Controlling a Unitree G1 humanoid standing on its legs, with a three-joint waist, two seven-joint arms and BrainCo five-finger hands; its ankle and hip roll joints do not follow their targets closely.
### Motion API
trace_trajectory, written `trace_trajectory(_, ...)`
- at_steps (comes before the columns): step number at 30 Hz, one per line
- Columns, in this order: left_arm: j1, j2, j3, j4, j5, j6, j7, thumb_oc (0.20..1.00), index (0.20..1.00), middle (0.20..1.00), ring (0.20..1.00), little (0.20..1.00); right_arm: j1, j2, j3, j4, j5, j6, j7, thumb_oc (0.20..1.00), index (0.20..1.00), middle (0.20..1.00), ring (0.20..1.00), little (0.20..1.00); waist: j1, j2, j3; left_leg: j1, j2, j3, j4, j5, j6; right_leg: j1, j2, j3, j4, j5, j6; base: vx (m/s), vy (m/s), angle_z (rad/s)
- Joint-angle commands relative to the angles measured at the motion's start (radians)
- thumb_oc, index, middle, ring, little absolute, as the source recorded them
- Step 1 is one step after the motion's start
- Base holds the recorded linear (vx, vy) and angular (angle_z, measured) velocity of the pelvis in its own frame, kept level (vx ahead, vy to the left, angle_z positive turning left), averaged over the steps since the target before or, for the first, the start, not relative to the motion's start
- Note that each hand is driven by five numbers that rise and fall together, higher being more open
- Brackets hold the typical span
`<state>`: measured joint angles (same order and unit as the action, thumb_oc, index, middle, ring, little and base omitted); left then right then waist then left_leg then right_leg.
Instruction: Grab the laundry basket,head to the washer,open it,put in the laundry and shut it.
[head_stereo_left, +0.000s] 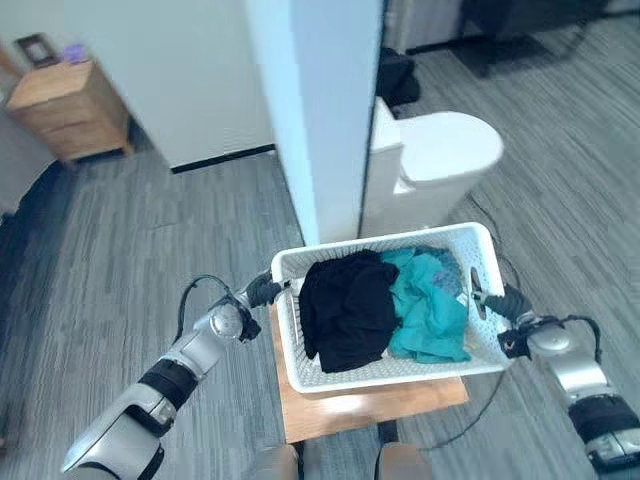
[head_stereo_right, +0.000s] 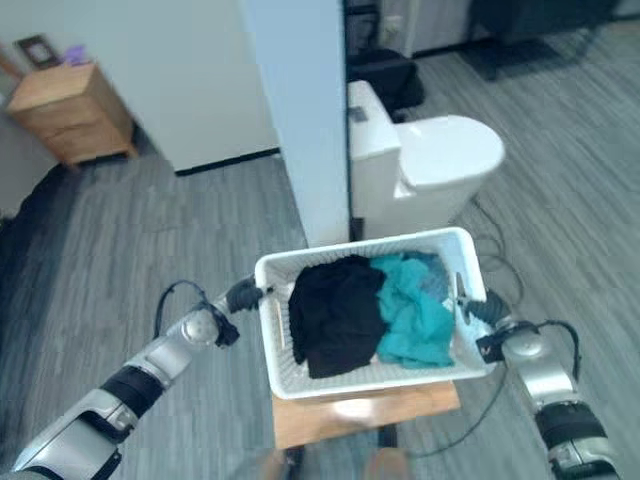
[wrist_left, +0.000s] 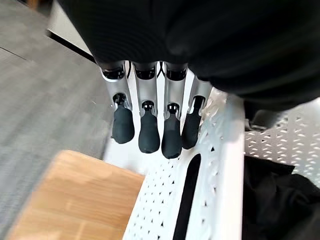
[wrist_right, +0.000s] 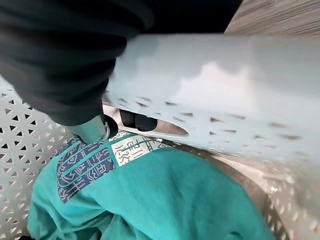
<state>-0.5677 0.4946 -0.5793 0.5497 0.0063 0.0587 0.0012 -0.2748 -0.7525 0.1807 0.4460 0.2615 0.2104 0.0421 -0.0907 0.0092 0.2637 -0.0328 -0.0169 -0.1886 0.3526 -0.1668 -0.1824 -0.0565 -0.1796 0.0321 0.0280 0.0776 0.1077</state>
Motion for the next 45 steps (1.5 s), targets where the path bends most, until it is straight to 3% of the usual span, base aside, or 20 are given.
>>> trace_trajectory(1, -0.077, 0.024, 0.089, 0.077, -0.063, -0.022, 0.067, 0.2, 0.2, 0.2, 0.2, 0.2, -0.046, -0.085, -0.066, -0.003, 0.138, -0.055, 0.012, 0.2, 0.2, 0.2, 0.2, 0.2, -0.014, 0.01, -0.077, 0.191, 0.053, -0.005, -0.067, -0.034, 0.101, -0.156, 0.076, 0.019, -0.013, 0.067, 0.055, -0.26, 0.262, -0.8)
trace_trajectory(2, -0.078, 0.024, 0.089, 0.077, -0.063, -0.022, 0.067, 0.2, 0.2, 0.2, 0.2, 0.2, -0.047, -0.085, -0.066, -0.003, 0.139, -0.055, 0.012, 0.2, 0.2, 0.2, 0.2, 0.2, -0.015, 0.002, -0.076, 0.187, 0.044, -0.006, -0.07, -0.024, 0.099, -0.161, 0.068, 0.022, -0.012, 0.075, 0.054, -0.45, 0.472, -0.64)
trace_trajectory(4, -0.121, -0.01, 0.06, 0.134, -0.045, -0.019, 0.076, 0.2, 0.2, 0.2, 0.2, 0.2, -0.051, -0.05, -0.095, 0.026, 0.155, -0.057, -0.015, 0.2, 0.2, 0.2, 0.2, 0.2, -0.039, 0.005, -0.077, 0.234, 0.013, 0.041, -0.195, -0.149, 0.142, -0.209, 0.021, 0.032, -0.025, 0.134, 0.104, -0.35, 0.313, -0.27)
trace_trajectory(7, -0.155, -0.019, 0.038, 0.162, -0.029, -0.022, 0.078, 0.2, 0.2, 0.2, 0.2, 0.2, -0.097, -0.028, -0.092, 0.078, 0.171, -0.062, -0.027, 0.2, 0.2, 0.2, 0.2, 0.2, -0.031, 0.003, -0.063, 0.24, -0.027, 0.083, -0.233, -0.152, 0.16, -0.235, -0.034, -0.006, -0.077, 0.196, 0.142, -0.41, 0.301, -0.21)
trace_trajectory(9, -0.194, -0.016, 0.007, 0.163, -0.026, -0.02, 0.082, 0.2, 0.2, 0.2, 0.2, 0.2, -0.125, -0.029, -0.087, 0.107, 0.173, -0.059, -0.034, 0.2, 0.2, 0.2, 0.2, 0.2, -0.028, 0.007, -0.043, 0.205, -0.053, 0.103, -0.238, -0.122, 0.175, -0.252, -0.065, -0.04, -0.051, 0.14, 0.121, -0.5, 0.207, -0.78)
trace_trajectory(11, -0.222, -0.024, -0.019, 0.175, -0.034, -0.016, 0.089, 0.2, 0.2, 0.2, 0.2, 0.2, -0.188, -0.031, -0.062, 0.192, 0.198, -0.08, -0.055, 0.2, 0.2, 0.2, 0.2, 0.2, -0.005, 0.019, -0.019, 0.134, -0.072, 0.136, -0.201, -0.083, 0.202, -0.238, -0.044, -0.068, 0.189, 0.039, 0.078, -0.52, 0.187, -0.25)
trace_trajectory(14, -0.229, -0.006, -0.024, 0.164, -0.047, -0.014, 0.088, 0.2, 0.2, 0.2, 0.2, 0.2, -0.234, -0.028, -0.032, 0.254, 0.196, -0.081, -0.054, 0.2, 0.2, 0.2, 0.2, 0.2, 0.024, 0.025, -0.027, 0.093, -0.073, 0.16, -0.194, -0.045, 0.219, -0.212, -0.05, -0.12, 0.324, -0.009, 0.056, -0.3, 0.083, -0.33)
trace_trajectory(15, -0.225, 0.019, -0.021, 0.163, -0.065, -0.012, 0.087, 0.2, 0.2, 0.2, 0.2, 0.2, -0.265, -0.016, -0.005, 0.298, 0.188, -0.073, -0.049, 0.2, 0.2, 0.2, 0.2, 0.2, 0.056, 0.033, -0.048, 0.071, -0.062, 0.195, -0.205, -0.022, 0.227, -0.146, -0.056, -0.163, 0.379, -0.072, 0.04, -0.28, 0.061, -0.45)
trace_trajectory(21, -0.163, 0.115, 0.025, 0.13, -0.121, -0.008, 0.099, 0.2, 0.2, 0.2, 0.2, 0.2, -0.364, 0.055, 0.08, 0.44, 0.164, -0.054, -0.026, 0.2, 0.2, 0.2, 0.2, 0.2, 0.197, -0.008, -0.134, -0.052, -0.007, 0.362, -0.214, 0.06, 0.234, 0.105, -0.142, -0.26, 0.356, -0.068, 0.065, -0.28, -0.118, -1.06)
trace_trajectory(24, -0.157, 0.114, 0.029, 0.141, -0.132, -0.009, 0.096, 0.2, 0.2, 0.2, 0.2, 0.2, -0.356, 0.068, 0.079, 0.446, 0.165, -0.05, -0.022, 0.2, 0.2, 0.2, 0.2, 0.2, 0.22, -0.041, -0.142, -0.108, 0.012, 0.382, -0.205, 0.1, 0.219, 0.142, -0.095, -0.197, 0.332, -0.045, 0.089, -0.33, -0.333, -0.97)
trace_trajectory(26, -0.147, 0.119, 0.042, 0.154, -0.14, -0.013, 0.096, 0.2, 0.2, 0.2, 0.2, 0.2, -0.348, 0.059, 0.073, 0.411, 0.176, -0.053, -0.026, 0.2, 0.2, 0.2, 0.2, 0.2, 0.223, -0.056, -0.131, -0.175, 0.064, 0.393, -0.189, 0.149, 0.183, 0.167, -0.044, -0.175, 0.254, -0.152, 0.066, -0.28, -0.32, -0.23)
trace_trajectory(27, -0.147, 0.119, 0.041, 0.154, -0.14, -0.013, 0.096, 0.2, 0.2, 0.2, 0.2, 0.2, -0.347, 0.06, 0.073, 0.41, 0.176, -0.052, -0.026, 0.2, 0.2, 0.2, 0.2, 0.2, 0.221, -0.056, -0.132, -0.176, 0.065, 0.391, -0.186, 0.148, 0.182, 0.169, -0.042, -0.178, 0.252, -0.152, 0.064, -0.3, -0.413, -0.41)
trace_trajectory(28, -0.128, 0.121, 0.053, 0.146, -0.151, -0.011, 0.087, 0.2, 0.2, 0.2, 0.2, 0.2, -0.349, 0.044, 0.07, 0.393, 0.19, -0.054, -0.031, 0.2, 0.2, 0.2, 0.2, 0.2, 0.225, -0.061, -0.117, -0.23, 0.136, 0.386, -0.15, 0.197, 0.142, 0.21, 0.003, -0.213, 0.148, -0.25, 0.024, -0.32, -0.44, -0.59)
trace_trajectory(30, -0.098, 0.134, 0.077, 0.115, -0.179, -0.011, 0.077, 0.2, 0.2, 0.2, 0.2, 0.2, -0.352, 0.006, 0.061, 0.361, 0.194, -0.056, -0.036, 0.2, 0.2, 0.2, 0.2, 0.2, 0.219, -0.057, -0.096, -0.259, 0.208, 0.378, -0.151, 0.269, 0.099, 0.219, 0.056, -0.215, 0.092, -0.285, -0.005, -0.35, -0.499, -0.41)
trace_trajectory(35, -0.063, 0.142, 0.103, 0.059, -0.197, -0.019, 0.068, 0.2, 0.2, 0.2, 0.2, 0.2, -0.299, -0.055, 0.033, 0.268, 0.167, -0.068, -0.047, 0.2, 0.2, 0.2, 0.2, 0.2, 0.18, -0.036, -0.035, -0.227, 0.268, 0.291, -0.266, 0.362, 0.053, 0.198, 0.135, -0.188, 0.034, -0.249, -0.044, -0.27, -0.277, -0.25)
trace_trajectory(39, -0.073, 0.139, 0.113, 0.057, -0.188, -0.024, 0.07, 0.2, 0.2, 0.2, 0.2, 0.2, -0.21, -0.084, -0.009, 0.129, 0.159, -0.073, -0.04, 0.2, 0.2, 0.2, 0.2, 0.2, 0.146, -0.068, -0.014, -0.213, 0.161, 0.266, -0.067, 0.198, 0.086, 0.159, 0.115, -0.193, 0.033, -0.208, -0.055, -0.22, -0.155, -0.22)
trace_trajectory(40, -0.074, 0.138, 0.111, 0.057, -0.188, -0.024, 0.07, 0.2, 0.2, 0.2, 0.2, 0.2, -0.207, -0.084, -0.012, 0.126, 0.159, -0.072, -0.04, 0.2, 0.2, 0.2, 0.2, 0.2, 0.147, -0.068, -0.016, -0.218, 0.162, 0.265, -0.061, 0.197, 0.087, 0.157, 0.116, -0.193, 0.033, -0.206, -0.054, -0.26, -0.152, 0.03)
trace_trajectory(41, -0.064, 0.127, 0.123, 0.057, -0.168, -0.025, 0.072, 0.2, 0.2, 0.2, 0.2, 0.2, -0.135, -0.096, -0.043, 0.031, 0.16, -0.076, -0.023, 0.2, 0.2, 0.2, 0.2, 0.2, 0.124, -0.07, -0.031, -0.161, 0.077, 0.273, 0.102, 0.092, 0.11, 0.122, 0.112, -0.181, 0.026, -0.169, -0.057, -0.19, -0.087, -0.2)
trace_trajectory(43, -0.069, 0.112, 0.119, 0.065, -0.161, -0.024, 0.072, 0.2, 0.2, 0.2, 0.2, 0.2, -0.112, -0.101, -0.057, 0.016, 0.168, -0.078, -0.022, 0.2, 0.2, 0.2, 0.2, 0.2, 0.11, -0.061, -0.045, -0.103, 0.058, 0.288, 0.085, 0.062, 0.121, 0.113, 0.117, -0.181, 0.005, -0.151, -0.049, -0.11, -0.041, -0.41)
trace_trajectory(45, -0.076, 0.078, 0.112, 0.08, -0.14, -0.02, 0.068, 0.2, 0.2, 0.2, 0.2, 0.2, -0.058, -0.109, -0.099, -0.014, 0.183, -0.075, -0.011, 0.2, 0.2, 0.2, 0.2, 0.2, 0.066, -0.016, -0.099, 0.024, 0.067, 0.352, -0.106, 0.001, 0.138, 0.116, 0.135, -0.201, -0.062, -0.129, -0.021, -0.03, 0.078, -0.06)
